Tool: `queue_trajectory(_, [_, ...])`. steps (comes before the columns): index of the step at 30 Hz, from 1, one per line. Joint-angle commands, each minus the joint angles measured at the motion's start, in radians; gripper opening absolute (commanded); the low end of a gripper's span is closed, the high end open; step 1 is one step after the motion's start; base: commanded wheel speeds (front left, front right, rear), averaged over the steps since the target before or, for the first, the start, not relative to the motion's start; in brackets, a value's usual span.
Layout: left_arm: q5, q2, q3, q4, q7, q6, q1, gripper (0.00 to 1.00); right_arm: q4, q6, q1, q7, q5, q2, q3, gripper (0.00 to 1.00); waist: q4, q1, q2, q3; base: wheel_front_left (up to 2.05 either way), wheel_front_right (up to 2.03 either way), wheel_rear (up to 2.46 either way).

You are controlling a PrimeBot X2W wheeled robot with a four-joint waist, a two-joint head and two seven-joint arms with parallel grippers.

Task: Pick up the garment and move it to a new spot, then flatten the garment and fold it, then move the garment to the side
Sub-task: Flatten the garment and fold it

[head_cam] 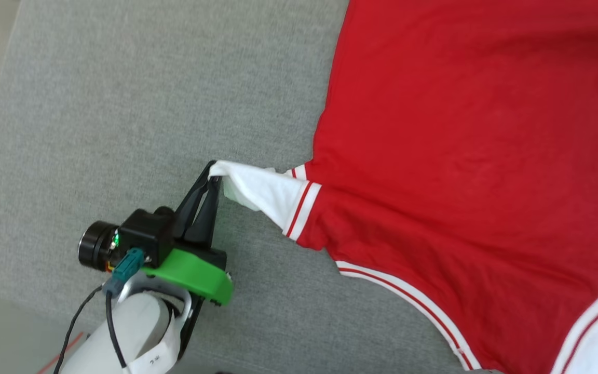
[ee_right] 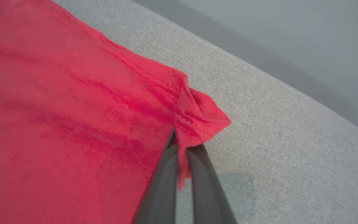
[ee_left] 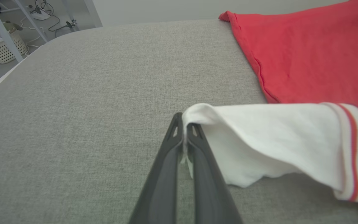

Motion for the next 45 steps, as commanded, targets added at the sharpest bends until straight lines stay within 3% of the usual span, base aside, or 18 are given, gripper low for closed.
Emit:
queue_trajectory(1, [-0.002,0.008,0.011,0.008,-0.006,-0.001,0.021,0.0,-0.026,0.0,0.051,-0.024,0.028,-0.028,0.011,0.0,-0.08,-0.0001,0.0,-0.127,0.0,0.0,0.0])
queue_trajectory(9, [-0.022,0.037,0.058,0.024,-0.006,0.012,0.134,0.0,-0.218,0.0,0.365,-0.143,0.138,-0.178,-0.004,0.0,-0.189,-0.0001,0.0,-0.238,0.0,0.0,0.0])
queue_trajectory(14, [-0.029,0.054,0.087,0.016,-0.006,0.026,0.19,0.0,-0.269,0.0,0.585,-0.203,0.17,-0.197,-0.073,0.0,-0.244,-0.0001,0.0,-0.27,0.0,0.0,0.0])
queue_trajectory(18, [-0.033,0.063,0.098,0.006,-0.006,0.032,0.222,0.0,-0.288,0.0,0.765,-0.231,0.18,-0.171,-0.13,0.0,-0.269,-0.0001,0.0,-0.286,0.0,0.0,0.0])
queue_trajectory(25, [-0.037,0.07,0.101,-0.004,-0.006,0.036,0.234,0.0,-0.302,0.0,1.074,-0.22,0.194,-0.056,-0.228,0.0,-0.27,-0.0001,0.0,-0.288,0.0,0.0,0.0])
queue_trajectory(30, [-0.038,0.067,0.096,-0.005,-0.004,0.038,0.231,0.0,-0.295,0.0,1.168,-0.205,0.171,0.019,-0.267,0.0,-0.262,-0.0001,0.0,-0.281,0.0,0.0,0.0])
queue_trajectory(31, [-0.038,0.067,0.095,-0.005,-0.004,0.039,0.23,0.0,-0.301,0.0,1.164,-0.218,0.162,0.031,-0.292,0.45,-0.262,-0.0001,0.0,-0.28,0.0,0.0,0.0])
queue_trajectory(32, [-0.037,0.067,0.095,-0.006,-0.004,0.041,0.23,0.0,-0.306,0.0,1.16,-0.223,0.157,0.039,-0.311,1.0,-0.261,-0.0001,0.0,-0.28,0.0,0.0,0.0])
queue_trajectory(40, [-0.026,0.062,0.085,-0.032,0.0,0.05,0.209,0.0,-0.435,0.0,1.031,-0.208,0.116,0.028,-0.475,1.0,-0.236,-0.0001,0.0,-0.251,0.0,0.0,0.0])
queue_trajectory(45, [-0.013,0.055,0.076,-0.052,0.004,0.049,0.177,0.0,-0.492,0.0,0.845,-0.137,0.071,0.002,-0.44,1.0,-0.208,-0.0001,0.0,-0.211,0.0,0.0,0.0])
